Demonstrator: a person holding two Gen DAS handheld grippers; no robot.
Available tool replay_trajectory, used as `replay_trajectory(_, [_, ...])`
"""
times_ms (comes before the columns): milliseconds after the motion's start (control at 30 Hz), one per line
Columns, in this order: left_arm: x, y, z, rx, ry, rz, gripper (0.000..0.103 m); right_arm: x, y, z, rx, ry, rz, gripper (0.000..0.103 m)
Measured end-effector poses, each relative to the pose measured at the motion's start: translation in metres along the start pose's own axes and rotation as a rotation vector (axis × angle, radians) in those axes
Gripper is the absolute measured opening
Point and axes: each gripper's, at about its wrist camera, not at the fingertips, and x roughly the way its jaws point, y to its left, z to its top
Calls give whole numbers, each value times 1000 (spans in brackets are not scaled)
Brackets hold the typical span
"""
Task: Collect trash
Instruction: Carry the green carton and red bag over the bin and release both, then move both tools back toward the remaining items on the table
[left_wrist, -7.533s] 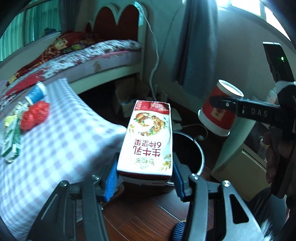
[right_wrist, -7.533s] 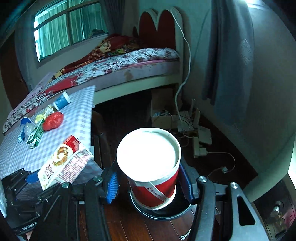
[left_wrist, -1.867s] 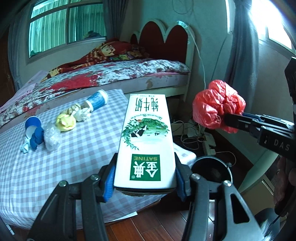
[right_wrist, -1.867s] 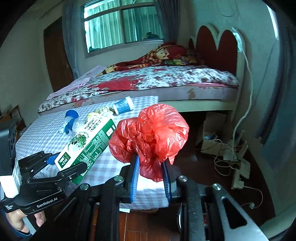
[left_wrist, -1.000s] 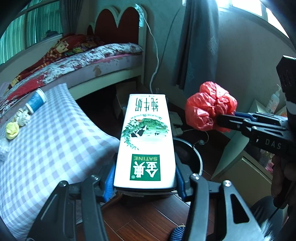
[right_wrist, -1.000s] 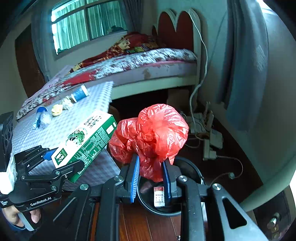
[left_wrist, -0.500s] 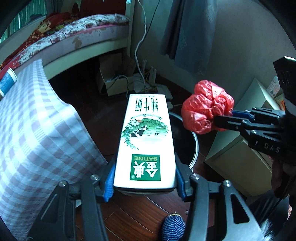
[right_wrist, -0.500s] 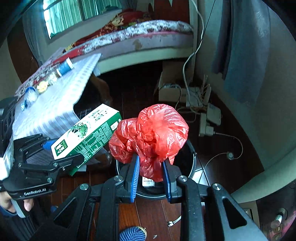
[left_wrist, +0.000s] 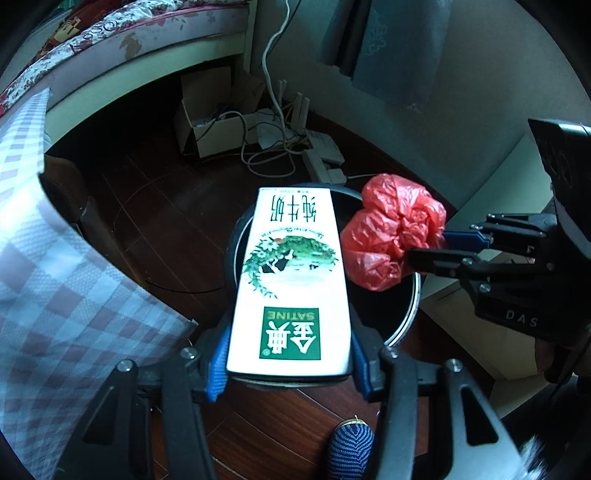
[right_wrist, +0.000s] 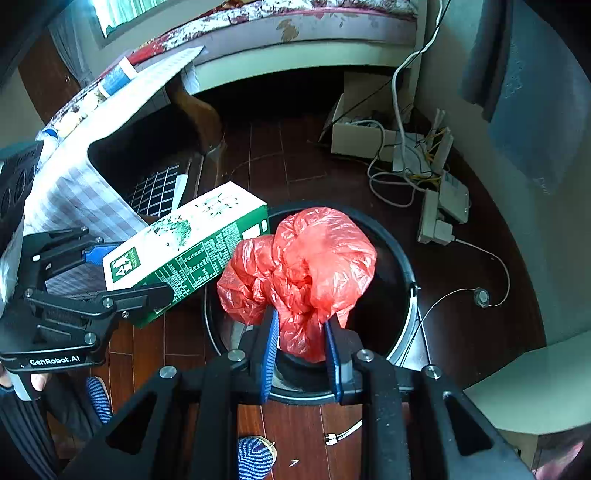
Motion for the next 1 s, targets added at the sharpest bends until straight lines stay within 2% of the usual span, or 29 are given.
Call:
replay_trajectory(133, [9, 6, 1, -30, 7, -66, 56, 13, -1, 1, -16, 32, 14, 25])
replay_trajectory(167, [12, 8, -1, -30, 12, -67, 63, 18, -3, 2, -10, 45, 16, 26])
replay_trajectory(200, [16, 9, -2, -40, 26, -68, 70, 22, -6, 2, -3, 62, 7, 34])
replay_trajectory(233, [19, 11, -3, -56, 30, -59, 83, 26, -8, 2, -6, 73, -28, 62])
replay_trajectory(267, [21, 13, -5, -70, 34, -42, 89, 29, -9, 0, -14, 83, -63, 81])
replay_trajectory(300, [23, 13, -7, -75, 39, -18, 91, 31, -12, -3, -15, 90, -90, 99])
replay_trajectory(333, [23, 12, -10, -77, 35, 7, 91, 33, -15, -4, -5, 100, -110, 99])
replay_trajectory(433, [17, 10, -16, -82, -20, 69, 102, 33, -21, -7, 11, 123, -175, 102])
replay_trajectory(567, [5, 11, -22, -94, -72, 96, 102, 21, -20, -8, 19, 113, -205, 102])
replay_trajectory(833, [-14, 12, -25, -86, -82, 115, 102, -3, -10, -12, 24, 67, -209, 102])
replay_trajectory(1000, [-37, 12, -30, -93, -121, 127, 102, -20, 0, -15, 30, 42, -207, 102])
